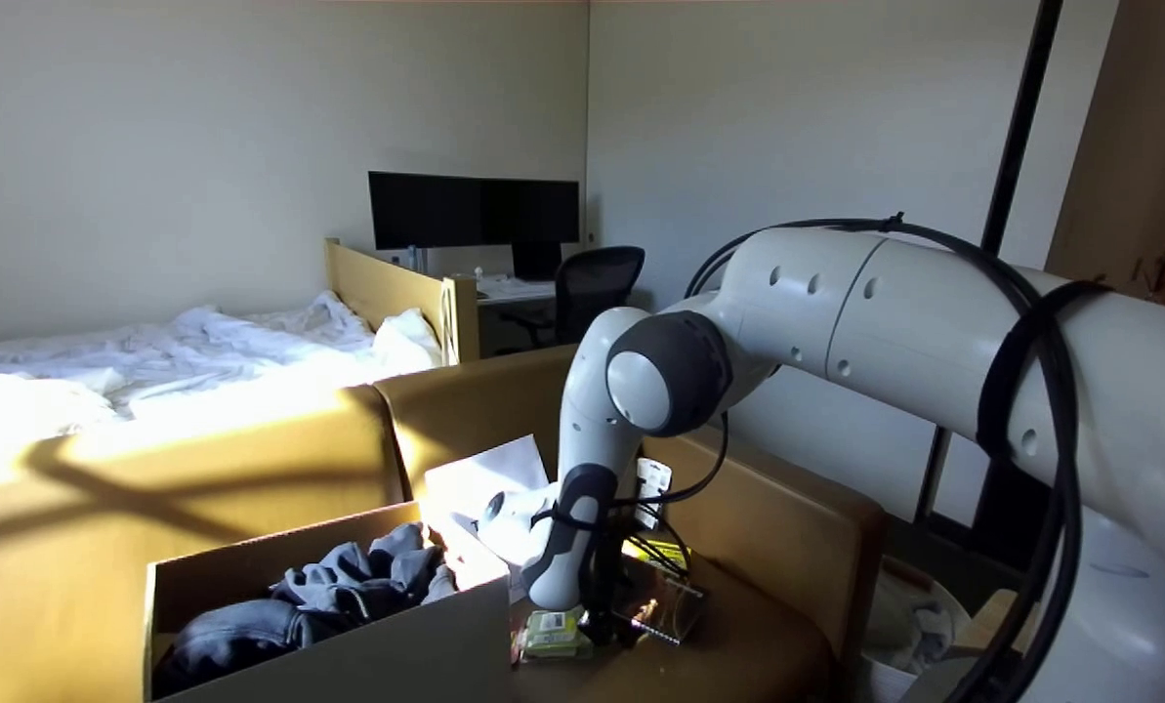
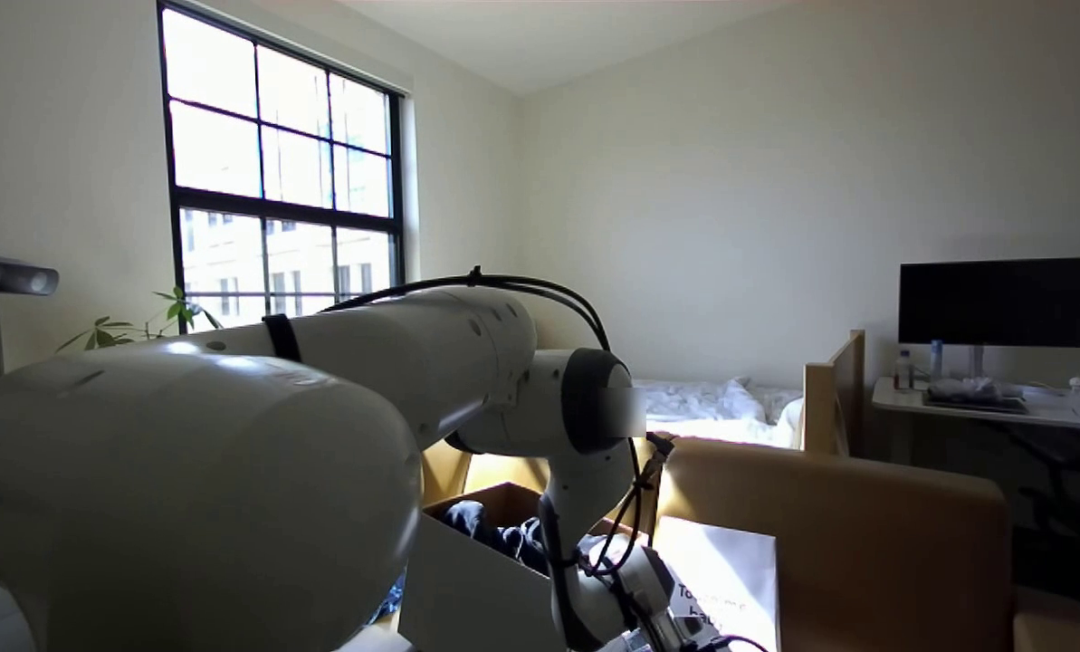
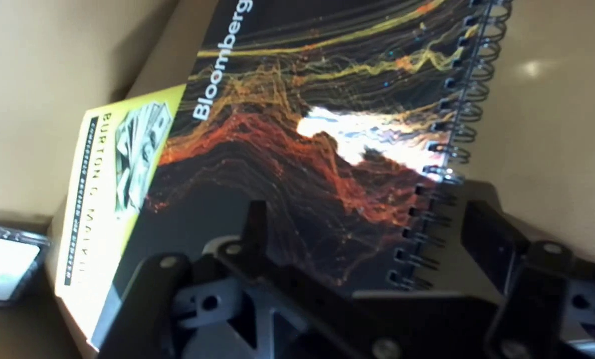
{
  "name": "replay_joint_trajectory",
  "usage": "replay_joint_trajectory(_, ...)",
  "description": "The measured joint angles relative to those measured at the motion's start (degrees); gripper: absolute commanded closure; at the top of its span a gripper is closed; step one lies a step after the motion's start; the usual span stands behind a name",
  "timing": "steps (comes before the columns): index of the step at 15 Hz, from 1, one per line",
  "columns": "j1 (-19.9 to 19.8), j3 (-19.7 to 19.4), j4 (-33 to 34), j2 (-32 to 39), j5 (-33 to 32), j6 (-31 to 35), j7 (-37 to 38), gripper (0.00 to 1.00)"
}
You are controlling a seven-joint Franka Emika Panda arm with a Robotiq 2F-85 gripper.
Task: Put the black and yellow books in the box, respectively
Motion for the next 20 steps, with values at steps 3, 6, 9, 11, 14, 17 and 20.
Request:
replay_joint_trajectory(3,1.4,-2.0,5.4,3.1,3.3,-6.5,4.5,0.33)
replay_joint_trajectory(6,3.6,-3.8,8.1,4.3,5.3,-13.1,10.3,0.53)
replay_joint_trajectory(9,4.4,-5.2,8.5,4.2,5.5,-17.1,14.8,0.74)
replay_joint_trajectory(11,4.6,-5.4,8.6,4.2,5.5,-19.2,15.9,0.87)
replay_joint_trajectory(14,4.6,-5.5,8.7,4.2,5.5,-21.3,16.0,0.99)
replay_joint_trajectory(17,4.6,-5.5,8.7,4.2,5.5,-21.9,16.0,1.00)
replay_joint_trajectory(20,4.5,-5.5,8.8,4.2,4.9,-21.1,13.4,0.73)
